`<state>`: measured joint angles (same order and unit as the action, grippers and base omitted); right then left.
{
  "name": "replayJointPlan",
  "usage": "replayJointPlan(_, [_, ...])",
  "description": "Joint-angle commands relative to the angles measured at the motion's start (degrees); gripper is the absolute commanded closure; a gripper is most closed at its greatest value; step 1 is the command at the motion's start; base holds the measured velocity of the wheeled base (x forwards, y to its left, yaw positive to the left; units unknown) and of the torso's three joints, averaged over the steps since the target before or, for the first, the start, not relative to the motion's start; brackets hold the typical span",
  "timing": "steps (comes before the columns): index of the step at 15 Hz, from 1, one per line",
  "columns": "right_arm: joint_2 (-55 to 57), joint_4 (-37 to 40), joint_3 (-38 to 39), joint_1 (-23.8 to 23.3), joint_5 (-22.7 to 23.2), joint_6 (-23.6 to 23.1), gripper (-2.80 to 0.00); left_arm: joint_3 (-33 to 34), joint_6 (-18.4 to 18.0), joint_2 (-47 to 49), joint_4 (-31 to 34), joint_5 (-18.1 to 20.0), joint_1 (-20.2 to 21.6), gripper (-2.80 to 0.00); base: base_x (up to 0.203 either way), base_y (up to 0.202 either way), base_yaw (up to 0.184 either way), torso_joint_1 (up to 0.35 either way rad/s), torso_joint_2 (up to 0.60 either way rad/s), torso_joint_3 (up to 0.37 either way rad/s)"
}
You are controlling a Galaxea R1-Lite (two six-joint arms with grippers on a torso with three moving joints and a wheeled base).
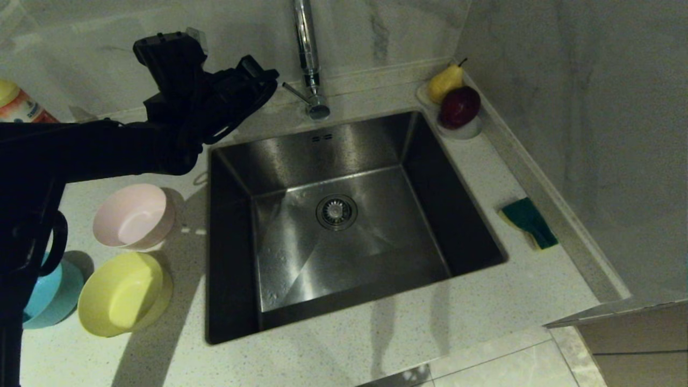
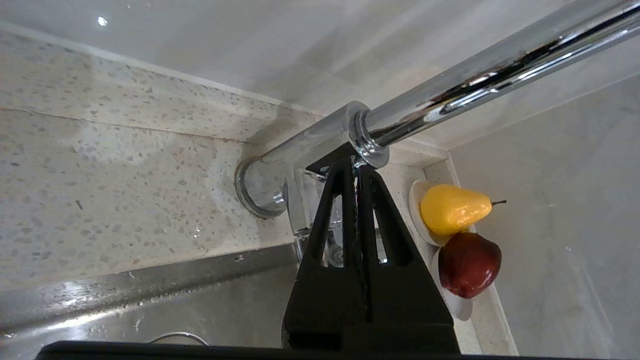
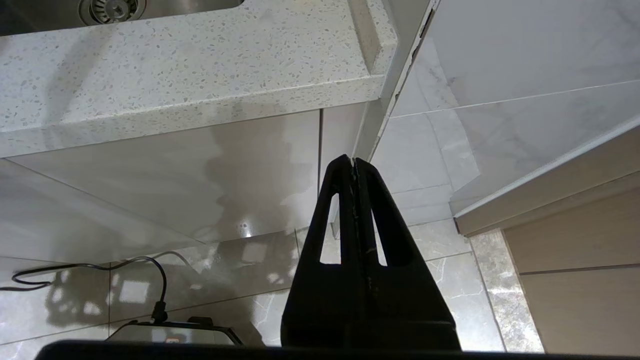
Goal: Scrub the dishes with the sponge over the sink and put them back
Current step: Turn on the faucet
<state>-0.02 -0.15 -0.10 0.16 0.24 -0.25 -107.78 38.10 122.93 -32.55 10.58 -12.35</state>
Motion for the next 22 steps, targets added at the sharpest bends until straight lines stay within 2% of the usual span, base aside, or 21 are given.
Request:
replayJointPlan(1, [0.0,0.0,0.0,0.0,0.0,0.0,0.00,0.0,0.2,0.0,-0.2,0.1,-0.2,0.00,0.000,0.000,0.000,0.000,0.00,0.000])
replayJointPlan(9, [0.0,0.0,0.0,0.0,0.0,0.0,0.00,0.0,0.1,0.0,-0.4,-0.5,-2.4,0.00,0.000,0.000,0.000,0.000,0.00,0.000])
replayJointPlan(12, [0.0,0.0,0.0,0.0,0.0,0.0,0.00,0.0,-2.0,0.6,-0.3,-0.6,-2.6,0.00,0.000,0.000,0.000,0.000,0.00,0.000])
replayJointPlan(22, [0.0,0.0,0.0,0.0,0.0,0.0,0.00,0.8,-2.5,0.4,-0.3,-2.6,-2.6,0.00,0.000,0.000,0.000,0.000,0.00,0.000])
